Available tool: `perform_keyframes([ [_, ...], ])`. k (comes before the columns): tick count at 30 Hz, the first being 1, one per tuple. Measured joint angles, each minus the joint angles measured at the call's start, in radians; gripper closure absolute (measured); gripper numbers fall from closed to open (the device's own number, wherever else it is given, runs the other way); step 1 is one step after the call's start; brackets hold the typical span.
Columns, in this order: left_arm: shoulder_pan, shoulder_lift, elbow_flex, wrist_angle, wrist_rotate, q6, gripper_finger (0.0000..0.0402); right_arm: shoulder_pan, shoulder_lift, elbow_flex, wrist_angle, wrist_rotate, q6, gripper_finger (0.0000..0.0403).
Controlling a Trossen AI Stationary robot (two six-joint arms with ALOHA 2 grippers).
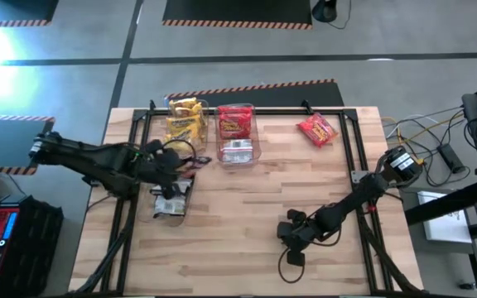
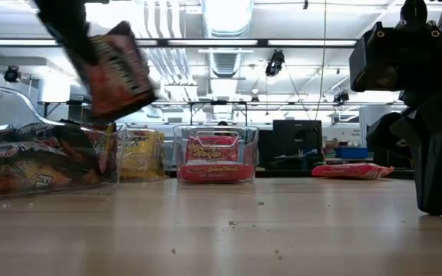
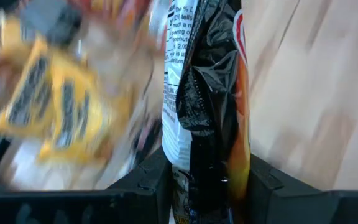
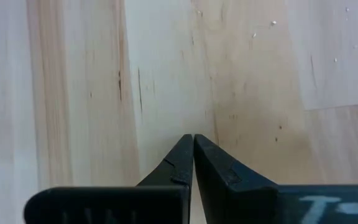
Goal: Sort Maruchan noodles
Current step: Put the black noodle pack into the bottom transparent bin
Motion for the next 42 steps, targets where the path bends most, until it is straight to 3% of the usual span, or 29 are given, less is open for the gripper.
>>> perform_keyframes([
  [4,0.0,0.003,0.032,-0.188,0.078,-0.049,0.0296,0.0,0.0,0.0,0.0,0.0,-0.001,0.0394],
  [12,0.0,0.042,0.029,-0.335,0.121,-0.011,0.0296,-0.012,0.0,0.0,0.002,-0.002,-0.007,0.0394],
  [30,0.001,0.218,0.008,-0.316,0.133,0.321,0.0296,-0.013,0.001,0.0,0.006,0.029,-0.007,0.0394],
  [42,0.057,0.245,-0.047,-0.257,0.13,0.332,0.0296,-0.013,0.001,0.0,0.006,0.031,-0.004,0.0394],
])
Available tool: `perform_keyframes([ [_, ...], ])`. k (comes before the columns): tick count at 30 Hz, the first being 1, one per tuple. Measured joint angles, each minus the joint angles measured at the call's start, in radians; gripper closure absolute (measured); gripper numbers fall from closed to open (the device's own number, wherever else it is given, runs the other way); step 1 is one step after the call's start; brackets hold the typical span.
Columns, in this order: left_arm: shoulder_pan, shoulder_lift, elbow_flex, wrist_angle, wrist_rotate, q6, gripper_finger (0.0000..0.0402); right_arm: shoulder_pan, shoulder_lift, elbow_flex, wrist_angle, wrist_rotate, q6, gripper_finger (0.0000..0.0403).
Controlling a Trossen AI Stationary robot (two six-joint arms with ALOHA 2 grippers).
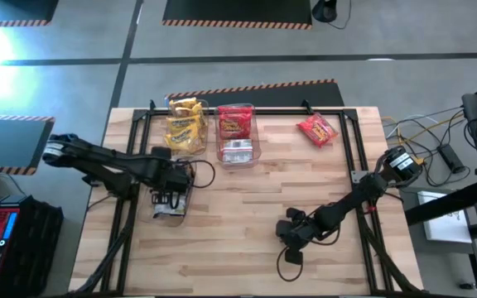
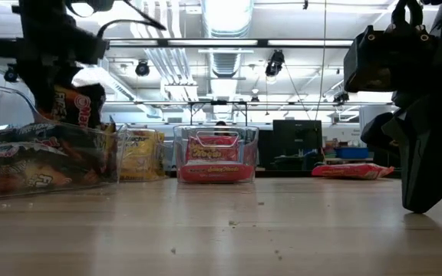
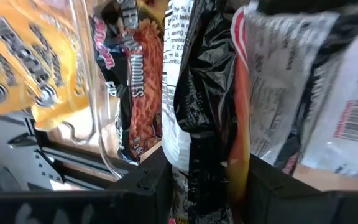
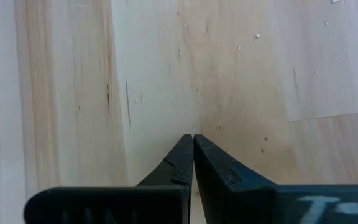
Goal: Sort Maruchan noodles
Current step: Put the black noodle pack into the bottom transparent bin
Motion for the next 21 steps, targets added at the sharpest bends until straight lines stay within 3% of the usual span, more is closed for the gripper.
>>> perform_keyframes([
  [9,0.066,-0.001,-0.116,0.052,0.025,0.001,0.0296,0.0,0.0,0.0,0.0,-0.001,-0.001,0.0394],
  [21,0.083,-0.038,-0.1,0.091,0.325,0.043,0.0296,0.0,0.0,0.0,0.0,-0.002,-0.001,0.0394],
])
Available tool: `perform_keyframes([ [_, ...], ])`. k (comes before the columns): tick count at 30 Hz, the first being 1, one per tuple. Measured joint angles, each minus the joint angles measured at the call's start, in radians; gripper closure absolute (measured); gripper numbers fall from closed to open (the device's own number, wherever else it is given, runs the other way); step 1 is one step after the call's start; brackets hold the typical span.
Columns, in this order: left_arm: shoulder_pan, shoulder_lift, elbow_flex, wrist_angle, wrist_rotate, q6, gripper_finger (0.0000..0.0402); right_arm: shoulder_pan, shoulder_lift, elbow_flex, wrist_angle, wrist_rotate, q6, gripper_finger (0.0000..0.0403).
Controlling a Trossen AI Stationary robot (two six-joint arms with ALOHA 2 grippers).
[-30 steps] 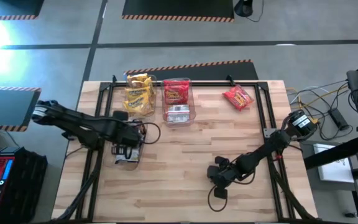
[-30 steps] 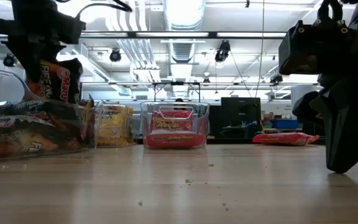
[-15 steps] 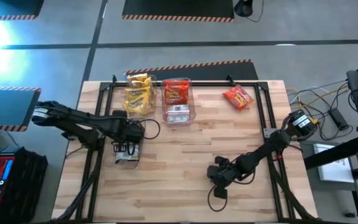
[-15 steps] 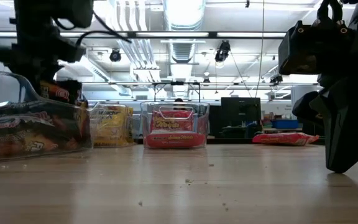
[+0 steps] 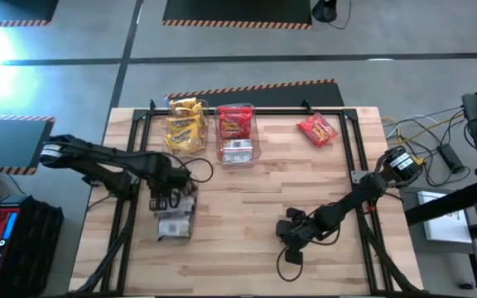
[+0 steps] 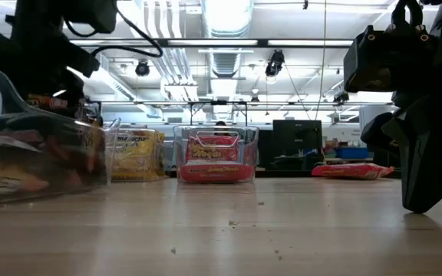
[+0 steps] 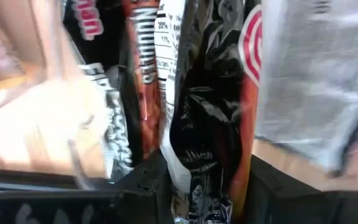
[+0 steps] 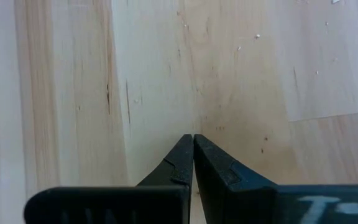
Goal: Sort Maruchan noodles
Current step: Put the black noodle pack into the bottom transparent bin
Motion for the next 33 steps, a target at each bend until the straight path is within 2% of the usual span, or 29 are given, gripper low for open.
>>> perform_keyframes([
  [5,0.008,-0.01,0.002,-0.004,-0.106,-0.052,0.0295,0.0,0.0,0.0,0.0,0.0,-0.001,0.0394],
  [9,0.01,-0.006,0.002,0.002,-0.18,-0.119,0.028,0.0,0.0,0.0,0.0,-0.001,-0.001,0.0394],
  [14,0.013,-0.006,0.002,-0.01,-0.211,-0.189,0.0249,0.0,0.0,0.0,0.0,-0.002,-0.001,0.0394],
  [16,0.012,-0.006,0.002,-0.042,-0.228,-0.203,0.0237,0.0,0.0,0.0,0.0,-0.002,-0.001,0.0394],
  [18,0.012,-0.006,0.002,-0.091,-0.292,-0.24,0.0225,0.0,0.0,0.0,0.0,-0.002,-0.001,0.0394],
  [20,0.013,-0.006,0.002,-0.153,-0.355,-0.309,0.0215,0.0,0.0,0.0,0.0,-0.002,-0.002,0.0394],
  [23,0.012,-0.013,0.005,-0.201,-0.389,-0.408,0.0207,0.0,-0.001,0.0,-0.004,-0.003,-0.002,0.0394],
  [29,-0.001,-0.055,0.083,-0.17,-0.399,-0.471,0.0205,-0.038,-0.091,-0.003,-0.152,-0.006,0.041,0.0394],
  [33,-0.003,-0.081,0.148,-0.06,-0.434,-0.479,0.0205,-0.093,-0.178,-0.002,-0.301,0.061,0.045,0.0394],
])
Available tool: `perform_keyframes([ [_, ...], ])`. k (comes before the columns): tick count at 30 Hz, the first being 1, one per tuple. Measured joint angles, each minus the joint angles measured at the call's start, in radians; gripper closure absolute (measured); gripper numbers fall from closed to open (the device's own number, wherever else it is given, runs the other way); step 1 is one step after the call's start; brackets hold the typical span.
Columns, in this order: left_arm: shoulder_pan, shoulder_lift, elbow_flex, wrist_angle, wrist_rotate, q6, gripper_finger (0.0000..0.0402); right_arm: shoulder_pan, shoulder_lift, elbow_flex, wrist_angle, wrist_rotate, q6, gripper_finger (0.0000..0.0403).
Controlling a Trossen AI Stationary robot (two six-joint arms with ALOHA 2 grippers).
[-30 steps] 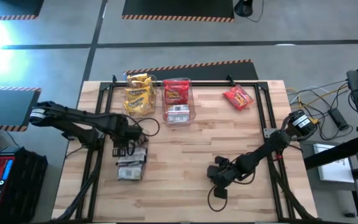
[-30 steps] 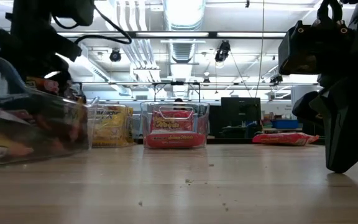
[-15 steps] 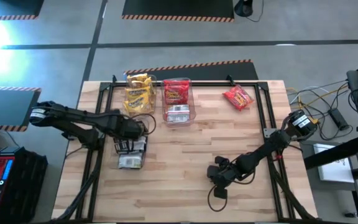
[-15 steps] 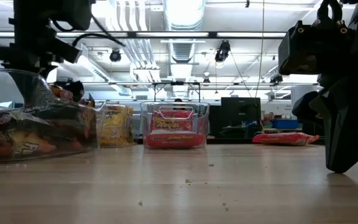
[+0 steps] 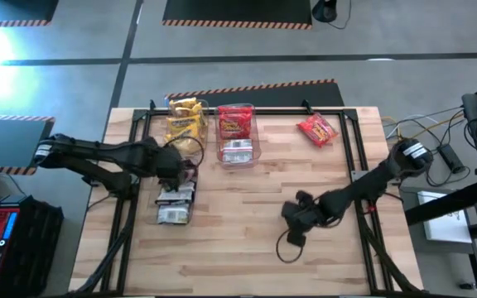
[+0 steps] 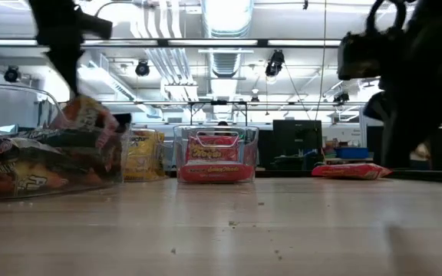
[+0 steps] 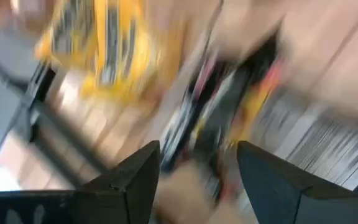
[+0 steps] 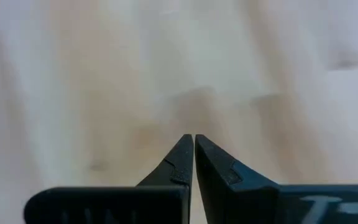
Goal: Sort Maruchan noodles
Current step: Put the black noodle pack into the bottom transparent bin, then put the orange noodle pack into the top right transparent bin
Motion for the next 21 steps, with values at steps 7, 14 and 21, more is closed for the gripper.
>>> perform_keyframes([
  [7,-0.012,-0.017,0.01,0.266,-0.05,0.096,0.0205,-0.138,-0.103,-0.001,-0.242,0.095,-0.023,0.0394],
  [14,-0.012,0.012,0.008,0.282,-0.156,0.022,0.0205,-0.345,-0.178,-0.018,-0.483,0.29,-0.077,0.0394],
  [21,-0.034,0.086,0.007,0.495,-0.189,0.045,0.0205,-0.678,-0.208,-0.072,-0.442,0.302,-0.229,0.0394],
])
